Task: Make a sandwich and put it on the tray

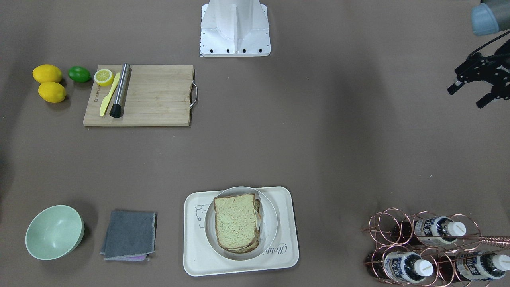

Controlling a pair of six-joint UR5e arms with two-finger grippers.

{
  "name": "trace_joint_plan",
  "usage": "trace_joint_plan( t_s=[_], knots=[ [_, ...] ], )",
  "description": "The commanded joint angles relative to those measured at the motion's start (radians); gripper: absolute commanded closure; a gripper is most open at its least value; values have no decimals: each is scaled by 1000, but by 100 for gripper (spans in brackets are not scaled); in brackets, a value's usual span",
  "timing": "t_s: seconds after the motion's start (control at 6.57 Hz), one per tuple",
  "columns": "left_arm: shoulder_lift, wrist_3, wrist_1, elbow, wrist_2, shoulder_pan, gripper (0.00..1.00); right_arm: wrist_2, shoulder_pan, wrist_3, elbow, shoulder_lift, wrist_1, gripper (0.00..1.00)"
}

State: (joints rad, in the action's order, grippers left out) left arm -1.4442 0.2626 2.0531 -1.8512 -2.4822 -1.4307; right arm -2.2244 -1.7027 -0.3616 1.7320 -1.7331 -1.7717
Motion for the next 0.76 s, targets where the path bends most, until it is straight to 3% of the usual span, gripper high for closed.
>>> trace_joint_plan(
  t_s=[0.0, 0.3, 0.46, 0.61],
  knots=[
    [-83, -355, -353, 3, 47, -132, 2, 0, 0, 0, 0, 0, 0, 0],
    [-146, -593, -600, 33, 252, -180, 1, 0, 0, 1, 0, -3, 0, 0],
    [-55, -623, -605, 103, 284, -179, 1, 0, 0, 1, 0, -6, 0, 0],
    [-33, -623, -596, 121, 282, -180, 1, 0, 0, -3, -2, -11, 0, 0]
  ],
)
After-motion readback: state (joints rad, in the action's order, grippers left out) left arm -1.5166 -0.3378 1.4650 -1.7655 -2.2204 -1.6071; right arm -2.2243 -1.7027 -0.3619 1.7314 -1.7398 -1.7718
